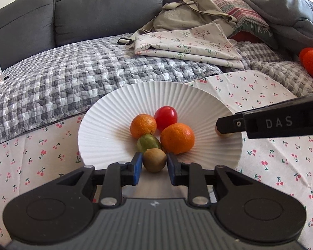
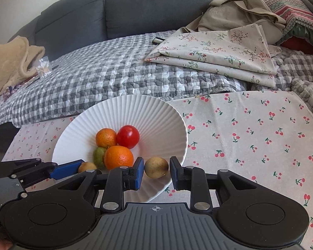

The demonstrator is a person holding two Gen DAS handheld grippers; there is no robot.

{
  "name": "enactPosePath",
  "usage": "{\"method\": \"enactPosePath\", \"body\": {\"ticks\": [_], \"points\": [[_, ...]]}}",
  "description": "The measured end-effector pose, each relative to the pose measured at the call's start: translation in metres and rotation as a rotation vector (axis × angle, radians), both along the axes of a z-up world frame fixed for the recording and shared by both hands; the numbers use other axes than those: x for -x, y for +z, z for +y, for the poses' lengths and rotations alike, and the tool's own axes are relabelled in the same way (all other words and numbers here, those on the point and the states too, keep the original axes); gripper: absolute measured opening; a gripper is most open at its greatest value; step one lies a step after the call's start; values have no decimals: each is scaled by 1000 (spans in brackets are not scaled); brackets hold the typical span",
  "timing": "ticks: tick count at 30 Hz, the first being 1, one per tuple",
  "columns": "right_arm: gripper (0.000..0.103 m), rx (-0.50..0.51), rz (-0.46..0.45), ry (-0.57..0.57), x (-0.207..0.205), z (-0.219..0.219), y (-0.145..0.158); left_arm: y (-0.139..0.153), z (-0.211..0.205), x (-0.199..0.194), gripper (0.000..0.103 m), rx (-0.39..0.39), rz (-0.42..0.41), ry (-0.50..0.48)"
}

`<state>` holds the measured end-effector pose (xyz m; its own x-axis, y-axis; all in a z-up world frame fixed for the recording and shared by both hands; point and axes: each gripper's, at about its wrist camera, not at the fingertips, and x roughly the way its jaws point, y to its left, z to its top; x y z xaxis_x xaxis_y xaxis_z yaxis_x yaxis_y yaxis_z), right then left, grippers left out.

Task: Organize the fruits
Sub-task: 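Open both tools to drop the kiwis into the bowl, then move both open tools back toward the remaining fruit on the cloth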

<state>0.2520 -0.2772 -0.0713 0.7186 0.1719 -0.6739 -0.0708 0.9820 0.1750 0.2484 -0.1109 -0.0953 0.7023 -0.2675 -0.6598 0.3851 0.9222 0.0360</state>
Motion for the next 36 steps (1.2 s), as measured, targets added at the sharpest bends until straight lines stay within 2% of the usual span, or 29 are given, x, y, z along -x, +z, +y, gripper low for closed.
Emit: {"method": "enactPosePath", "body": {"ticks": [7,9,16,20,22,23,26,27,28,30,31,36], "points": [[28,-60,-38,-46,8,-16,19,13,18,8,39,14,-7,6],[28,-87,-39,-65,10,-23,23,19,26,12,47,26,-16,14],[29,-95,-31,-62,24,-21,36,41,56,19,48,79,-7,91],[37,-111,-45,-18,41,-6,53,54,64,29,60,75,-18,131],[42,-114,-46,15,51,3,61,60,67,34,61,69,-3,150],[49,-116,-43,31,55,8,64,62,69,37,64,72,4,159],[60,-108,-47,51,69,20,74,68,76,49,78,82,28,190],[67,-114,-43,52,73,23,76,70,79,55,81,79,35,201],[70,-120,-36,54,78,25,77,72,82,60,83,73,37,213],[71,-119,-24,73,88,31,80,77,90,70,94,56,26,249],[72,-113,-23,80,93,33,82,79,94,74,95,48,15,268],[87,-81,-46,111,120,46,91,86,113,94,101,18,-7,312]]}}
